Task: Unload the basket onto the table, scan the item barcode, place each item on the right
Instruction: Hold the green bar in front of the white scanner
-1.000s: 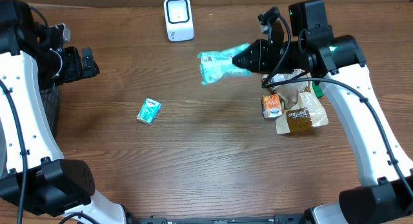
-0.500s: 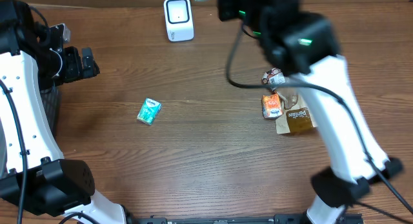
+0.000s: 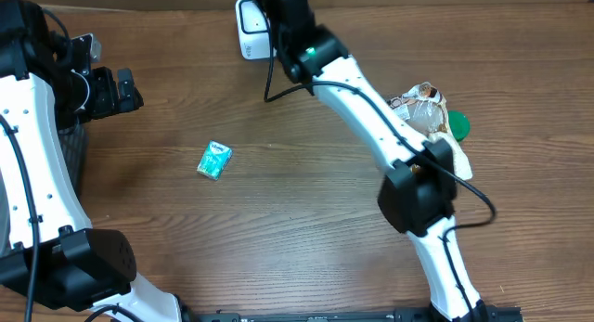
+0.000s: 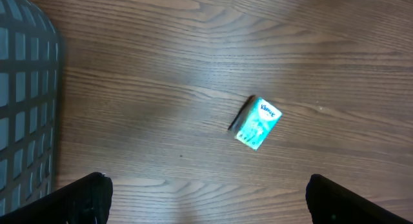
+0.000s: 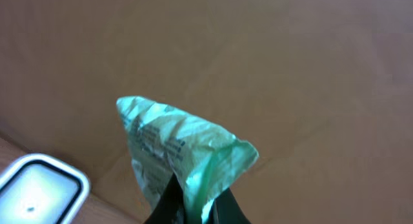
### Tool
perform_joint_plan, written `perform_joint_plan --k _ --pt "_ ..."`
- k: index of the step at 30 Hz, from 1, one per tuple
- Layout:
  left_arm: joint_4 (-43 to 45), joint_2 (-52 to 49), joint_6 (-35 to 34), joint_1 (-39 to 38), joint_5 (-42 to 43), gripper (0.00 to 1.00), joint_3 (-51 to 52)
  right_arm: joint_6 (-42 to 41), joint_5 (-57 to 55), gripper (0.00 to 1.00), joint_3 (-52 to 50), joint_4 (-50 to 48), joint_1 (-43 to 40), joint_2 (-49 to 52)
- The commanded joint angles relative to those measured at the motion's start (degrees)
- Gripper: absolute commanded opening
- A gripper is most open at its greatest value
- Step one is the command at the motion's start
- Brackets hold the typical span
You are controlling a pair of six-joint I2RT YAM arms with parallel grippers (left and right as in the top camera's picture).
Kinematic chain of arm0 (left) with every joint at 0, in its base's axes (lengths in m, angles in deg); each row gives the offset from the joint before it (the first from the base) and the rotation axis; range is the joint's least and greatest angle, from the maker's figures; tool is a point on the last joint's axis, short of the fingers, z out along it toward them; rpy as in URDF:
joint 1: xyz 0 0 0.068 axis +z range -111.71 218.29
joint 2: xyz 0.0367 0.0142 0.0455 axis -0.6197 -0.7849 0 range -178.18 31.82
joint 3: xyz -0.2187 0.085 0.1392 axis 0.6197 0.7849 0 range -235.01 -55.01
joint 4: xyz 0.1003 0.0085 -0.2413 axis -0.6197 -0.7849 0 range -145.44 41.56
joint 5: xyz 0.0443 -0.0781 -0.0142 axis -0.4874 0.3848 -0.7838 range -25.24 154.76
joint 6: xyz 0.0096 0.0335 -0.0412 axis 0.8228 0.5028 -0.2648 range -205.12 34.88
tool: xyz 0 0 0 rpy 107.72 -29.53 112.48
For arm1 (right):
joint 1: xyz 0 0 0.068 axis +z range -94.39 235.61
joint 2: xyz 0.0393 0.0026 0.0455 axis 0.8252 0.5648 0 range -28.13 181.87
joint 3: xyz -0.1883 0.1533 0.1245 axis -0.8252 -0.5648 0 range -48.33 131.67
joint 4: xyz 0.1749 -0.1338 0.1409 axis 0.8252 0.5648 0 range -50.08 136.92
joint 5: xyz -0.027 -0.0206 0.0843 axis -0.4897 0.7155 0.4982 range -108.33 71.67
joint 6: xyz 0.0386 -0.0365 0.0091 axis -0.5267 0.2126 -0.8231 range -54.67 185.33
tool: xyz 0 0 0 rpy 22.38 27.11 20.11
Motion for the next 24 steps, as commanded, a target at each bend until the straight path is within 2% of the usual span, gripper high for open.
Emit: perform_joint_plan --k 1,10,24 --pt "0.09 0.22 0.9 0.24 -0.13 1.0 -0.28 11.74 -0.68 0.04 0.79 -5.38 0.15 3.1" --pt "0.09 0.22 0.9 0.24 -0.13 1.0 -0.28 11.87 4.66 0.04 0.79 -8.04 0.15 9.94" --pt "0.09 0.22 0.9 0.24 -0.11 1.0 -0.28 11.85 4.63 0.04 0.79 -8.04 0.15 10.49"
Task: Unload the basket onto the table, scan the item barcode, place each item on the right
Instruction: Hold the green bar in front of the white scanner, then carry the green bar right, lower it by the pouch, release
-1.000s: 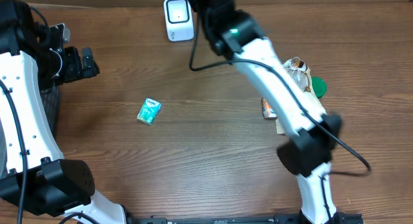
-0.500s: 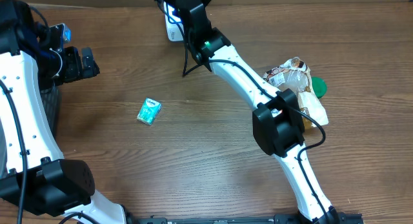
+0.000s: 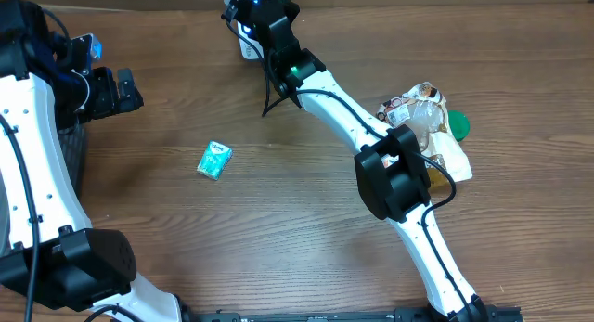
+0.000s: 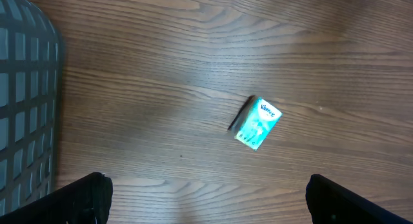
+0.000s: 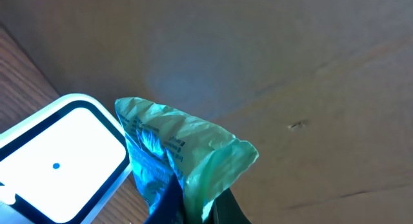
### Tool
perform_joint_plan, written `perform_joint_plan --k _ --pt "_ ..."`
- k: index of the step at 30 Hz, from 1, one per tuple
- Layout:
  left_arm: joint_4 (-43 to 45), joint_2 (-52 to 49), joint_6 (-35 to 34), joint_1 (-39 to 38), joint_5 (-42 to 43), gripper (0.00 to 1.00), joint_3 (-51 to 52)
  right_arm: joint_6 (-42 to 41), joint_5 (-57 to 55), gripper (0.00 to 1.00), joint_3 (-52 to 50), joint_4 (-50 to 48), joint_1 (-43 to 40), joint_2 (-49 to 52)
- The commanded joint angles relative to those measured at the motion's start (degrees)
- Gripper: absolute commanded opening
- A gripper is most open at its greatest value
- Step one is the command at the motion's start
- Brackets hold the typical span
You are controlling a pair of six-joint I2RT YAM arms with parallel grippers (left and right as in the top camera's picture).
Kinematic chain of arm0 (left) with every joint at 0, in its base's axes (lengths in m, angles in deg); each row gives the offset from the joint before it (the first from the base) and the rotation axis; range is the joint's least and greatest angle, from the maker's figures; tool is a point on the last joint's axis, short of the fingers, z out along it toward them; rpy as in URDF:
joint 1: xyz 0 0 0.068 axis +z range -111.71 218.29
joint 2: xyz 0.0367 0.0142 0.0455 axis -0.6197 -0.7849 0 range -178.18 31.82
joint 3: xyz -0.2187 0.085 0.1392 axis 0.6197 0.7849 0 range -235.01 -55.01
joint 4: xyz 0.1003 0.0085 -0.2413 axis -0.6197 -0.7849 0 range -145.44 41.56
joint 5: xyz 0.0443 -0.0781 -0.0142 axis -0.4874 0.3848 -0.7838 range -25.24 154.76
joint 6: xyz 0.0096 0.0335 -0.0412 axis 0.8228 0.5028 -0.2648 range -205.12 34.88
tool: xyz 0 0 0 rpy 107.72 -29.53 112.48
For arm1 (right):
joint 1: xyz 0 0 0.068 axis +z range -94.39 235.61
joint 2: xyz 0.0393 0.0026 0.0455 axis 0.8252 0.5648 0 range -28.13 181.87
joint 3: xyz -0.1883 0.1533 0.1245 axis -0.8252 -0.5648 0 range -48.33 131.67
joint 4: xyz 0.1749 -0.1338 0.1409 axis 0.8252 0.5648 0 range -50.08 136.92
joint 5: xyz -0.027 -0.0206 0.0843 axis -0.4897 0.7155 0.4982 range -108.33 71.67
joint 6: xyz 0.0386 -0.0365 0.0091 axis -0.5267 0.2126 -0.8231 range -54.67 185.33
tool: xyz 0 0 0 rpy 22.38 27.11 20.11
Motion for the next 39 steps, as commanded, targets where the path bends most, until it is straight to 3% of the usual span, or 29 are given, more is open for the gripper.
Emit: perform_joint_plan --k 1,16,20,25,33,39 --pt "0.11 0.22 0.9 0.24 -0.11 1.0 -0.28 0.0 0.0 0.04 0.79 -0.87 0.15 -0.57" --pt "0.11 0.22 0.9 0.24 -0.11 1.0 -0.28 -2.69 0.09 0.04 0.79 -0.87 0.15 -2.95" --pt "0.11 0.22 0.9 0.24 -0.11 1.0 -0.28 -12.94 0.46 0.04 0.79 0.17 0.15 -7.23" --pt "0.11 0.22 0.9 0.24 -0.11 1.0 -0.28 -27.69 4.2 0.04 0.79 10.23 0.15 -15.61" --pt "0.11 0.22 0.9 0.24 -0.11 1.0 -0.28 -53.86 15.98 0.04 0.79 38.25 -1.22 -30.93" --pt "0.11 0.22 0.9 0.24 -0.11 1.0 -0.28 -76.13 17.53 0.04 0.79 60.94 -5.16 -39.41"
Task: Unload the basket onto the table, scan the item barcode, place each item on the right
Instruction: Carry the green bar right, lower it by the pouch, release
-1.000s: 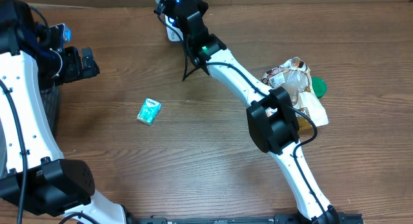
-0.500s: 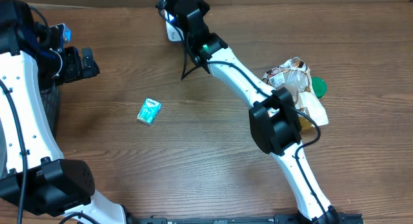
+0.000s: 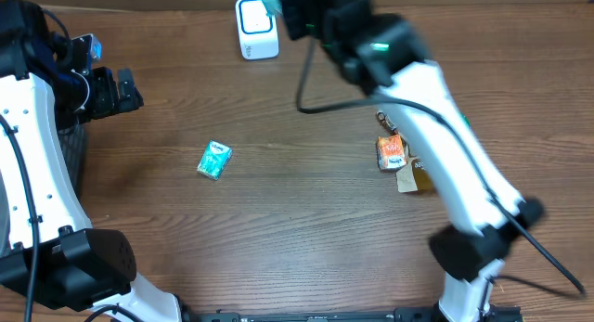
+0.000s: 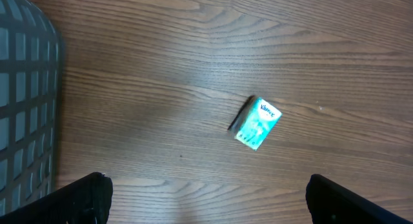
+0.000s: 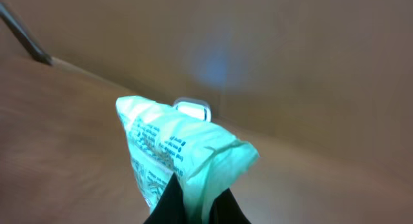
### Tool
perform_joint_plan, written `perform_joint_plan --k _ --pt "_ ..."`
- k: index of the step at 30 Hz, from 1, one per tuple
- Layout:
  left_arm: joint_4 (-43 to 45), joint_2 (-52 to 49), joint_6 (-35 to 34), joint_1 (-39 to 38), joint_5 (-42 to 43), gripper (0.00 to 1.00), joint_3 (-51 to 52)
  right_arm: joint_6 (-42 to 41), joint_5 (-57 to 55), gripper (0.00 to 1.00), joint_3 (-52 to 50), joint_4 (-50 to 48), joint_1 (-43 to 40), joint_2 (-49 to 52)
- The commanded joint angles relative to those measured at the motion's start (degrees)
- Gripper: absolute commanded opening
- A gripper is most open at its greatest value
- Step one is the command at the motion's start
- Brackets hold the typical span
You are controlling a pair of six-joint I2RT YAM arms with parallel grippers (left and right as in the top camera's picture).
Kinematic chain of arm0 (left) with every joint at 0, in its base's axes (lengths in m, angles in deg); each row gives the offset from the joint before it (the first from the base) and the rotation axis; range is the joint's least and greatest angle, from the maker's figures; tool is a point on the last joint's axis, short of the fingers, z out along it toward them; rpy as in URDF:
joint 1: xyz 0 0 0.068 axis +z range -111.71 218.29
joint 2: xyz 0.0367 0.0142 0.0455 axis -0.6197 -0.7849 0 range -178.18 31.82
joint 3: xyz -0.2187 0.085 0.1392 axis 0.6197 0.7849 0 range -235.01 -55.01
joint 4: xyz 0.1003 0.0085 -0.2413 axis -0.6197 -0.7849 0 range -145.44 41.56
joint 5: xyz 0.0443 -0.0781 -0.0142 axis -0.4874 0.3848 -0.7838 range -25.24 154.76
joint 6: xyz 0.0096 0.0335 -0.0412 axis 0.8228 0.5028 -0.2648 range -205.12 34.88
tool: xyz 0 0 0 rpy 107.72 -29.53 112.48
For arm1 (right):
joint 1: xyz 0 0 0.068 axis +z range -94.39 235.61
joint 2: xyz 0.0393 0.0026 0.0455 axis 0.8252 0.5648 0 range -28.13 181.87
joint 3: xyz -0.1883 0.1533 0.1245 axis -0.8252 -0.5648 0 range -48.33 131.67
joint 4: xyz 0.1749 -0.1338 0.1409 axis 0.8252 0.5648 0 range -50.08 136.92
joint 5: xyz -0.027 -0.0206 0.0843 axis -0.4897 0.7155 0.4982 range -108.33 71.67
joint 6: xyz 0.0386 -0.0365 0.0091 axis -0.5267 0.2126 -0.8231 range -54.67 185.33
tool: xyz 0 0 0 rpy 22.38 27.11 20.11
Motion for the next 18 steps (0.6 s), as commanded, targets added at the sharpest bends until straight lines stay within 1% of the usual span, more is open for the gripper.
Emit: perform_joint_plan --k 1,7,10,12,15,16,18 --pt "0.11 0.22 0.9 0.24 -0.11 1.0 -0.28 -19.54 3.13 0.04 0.46 9.42 -3.63 -4.44" --pt "0.11 0.22 0.9 0.24 -0.11 1.0 -0.28 -26.12 9.38 0.04 0.33 27.87 -8.31 -5.18" --pt "0.11 0.22 0.9 0.24 -0.11 1.0 -0.28 -27.87 12.41 0.04 -1.9 33.27 -9.77 -4.94" --pt "0.11 0.22 0.9 0.24 -0.11 1.0 -0.28 -29.03 13.22 0.04 -5.9 34.12 -10.23 -4.94" --pt "0.11 0.22 0.9 0.24 -0.11 1.0 -0.28 -31.63 13.2 0.04 -11.65 32.94 -10.23 -4.94" --pt "0.11 0.22 0.9 0.24 -0.11 1.0 -0.28 -33.62 13.2 0.04 -16.35 31.15 -10.23 -4.94" --pt "0.11 0.22 0.9 0.24 -0.13 1.0 -0.28 -35.43 13.16 0.04 -21.09 28.59 -10.23 -4.94"
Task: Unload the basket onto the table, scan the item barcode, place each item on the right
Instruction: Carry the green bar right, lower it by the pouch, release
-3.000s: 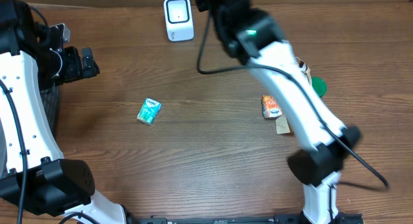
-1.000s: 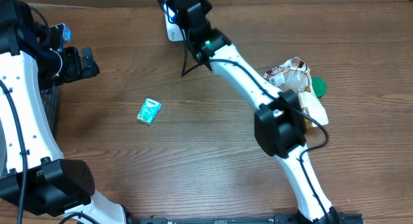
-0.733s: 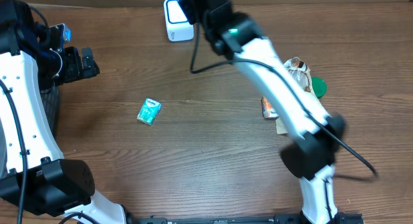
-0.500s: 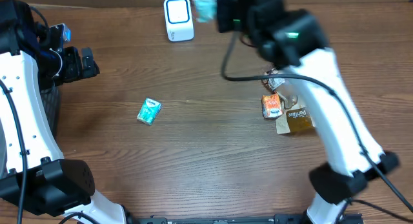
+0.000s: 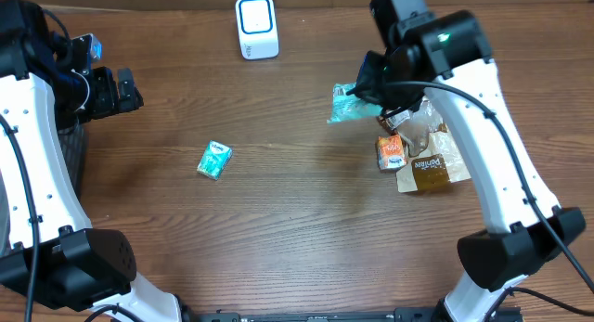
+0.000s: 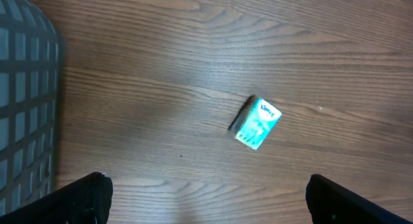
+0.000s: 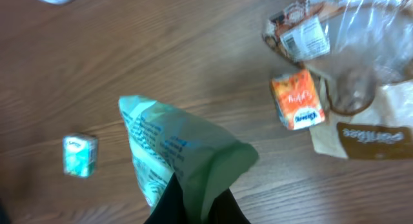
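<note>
My right gripper is shut on a crumpled green packet, held above the table just left of the pile of items. The white scanner stands at the table's far edge, well away from the packet. A small teal tissue pack lies on the wood left of centre. My left gripper hangs open at the left side, high above the tissue pack, with nothing between its fingers.
To the right lies a pile: an orange box, a brown packet and a clear wrapper. A dark mesh basket stands at the far left edge.
My right gripper, still shut on the green packet, has moved from beside the scanner at the far edge to the middle right, next to the pile. The left arm has not moved.
My right gripper held the green packet up near the scanner. Then it held the packet right over the scanner's lit face. After that it was off to the scanner's right, and now the packet hangs over the table by the pile. The left gripper stayed open throughout.
</note>
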### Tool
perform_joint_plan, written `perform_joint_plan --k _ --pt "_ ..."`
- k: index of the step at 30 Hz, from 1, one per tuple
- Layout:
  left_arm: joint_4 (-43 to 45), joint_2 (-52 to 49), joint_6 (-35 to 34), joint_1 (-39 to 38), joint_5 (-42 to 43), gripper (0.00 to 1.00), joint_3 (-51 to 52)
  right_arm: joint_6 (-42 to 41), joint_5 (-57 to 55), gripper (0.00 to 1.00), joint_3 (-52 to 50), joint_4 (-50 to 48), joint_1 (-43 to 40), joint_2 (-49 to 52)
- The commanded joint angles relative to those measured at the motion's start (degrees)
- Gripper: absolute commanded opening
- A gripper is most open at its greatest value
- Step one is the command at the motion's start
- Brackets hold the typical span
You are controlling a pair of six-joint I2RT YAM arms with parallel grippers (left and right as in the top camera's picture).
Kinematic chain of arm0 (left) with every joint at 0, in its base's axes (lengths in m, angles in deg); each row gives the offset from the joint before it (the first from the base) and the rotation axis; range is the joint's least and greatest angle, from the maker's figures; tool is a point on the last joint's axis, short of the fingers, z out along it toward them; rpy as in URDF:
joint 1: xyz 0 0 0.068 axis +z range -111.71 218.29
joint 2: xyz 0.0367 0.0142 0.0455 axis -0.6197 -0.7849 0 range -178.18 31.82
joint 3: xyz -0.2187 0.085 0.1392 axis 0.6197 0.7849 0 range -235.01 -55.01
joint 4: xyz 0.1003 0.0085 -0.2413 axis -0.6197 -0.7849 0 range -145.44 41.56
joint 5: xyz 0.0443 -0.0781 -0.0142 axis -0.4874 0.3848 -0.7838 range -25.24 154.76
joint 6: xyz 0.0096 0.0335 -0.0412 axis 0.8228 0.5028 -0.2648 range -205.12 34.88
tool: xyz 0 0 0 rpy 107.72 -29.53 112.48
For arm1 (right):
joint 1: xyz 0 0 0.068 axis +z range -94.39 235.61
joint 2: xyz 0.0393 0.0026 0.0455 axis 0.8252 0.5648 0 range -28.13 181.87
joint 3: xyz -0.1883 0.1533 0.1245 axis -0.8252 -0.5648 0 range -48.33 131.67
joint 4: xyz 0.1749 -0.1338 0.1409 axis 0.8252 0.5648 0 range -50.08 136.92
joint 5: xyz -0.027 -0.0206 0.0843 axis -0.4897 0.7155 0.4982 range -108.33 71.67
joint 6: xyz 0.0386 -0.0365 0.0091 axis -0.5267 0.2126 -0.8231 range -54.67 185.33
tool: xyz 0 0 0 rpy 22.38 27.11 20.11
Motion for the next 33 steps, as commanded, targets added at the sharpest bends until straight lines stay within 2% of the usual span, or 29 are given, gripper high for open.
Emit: perform_joint_plan --k 1,8,11,15,19,21,23,26,28,33 --pt "0.07 0.22 0.9 0.24 -0.09 1.0 -0.28 -6.12 0.94 0.04 -8.81 -4.0 -0.24 -0.35" --pt "0.07 0.22 0.9 0.24 -0.11 1.0 -0.28 -12.66 -5.81 0.04 -22.47 -13.6 -0.28 -0.35" --pt "0.07 0.22 0.9 0.24 -0.09 1.0 -0.28 -12.61 -10.78 0.04 -26.82 -17.7 -0.28 -0.35" --pt "0.07 0.22 0.9 0.24 -0.09 1.0 -0.28 -12.5 -13.46 0.04 -30.56 -21.29 -0.28 -0.35" --pt "0.07 0.22 0.9 0.24 -0.09 1.0 -0.28 -12.35 -16.13 0.05 -31.91 -20.87 -0.28 -0.35" --pt "0.07 0.22 0.9 0.24 -0.09 1.0 -0.28 -12.35 -18.73 0.13 -31.91 -19.63 -0.28 -0.35" --pt "0.07 0.22 0.9 0.24 -0.09 1.0 -0.28 -12.33 -20.22 0.3 -31.91 -19.02 -0.28 -0.35" --pt "0.07 0.22 0.9 0.24 -0.09 1.0 -0.28 -11.76 -21.62 0.39 -31.89 -18.43 -0.28 -0.35" --pt "0.07 0.22 0.9 0.24 -0.09 1.0 -0.28 -9.38 -21.77 0.52 -31.87 -18.51 -0.28 -0.35" --pt "0.07 0.22 0.9 0.24 -0.09 1.0 -0.28 -6.08 -22.01 0.67 -30.67 -17.86 -0.28 -0.37"
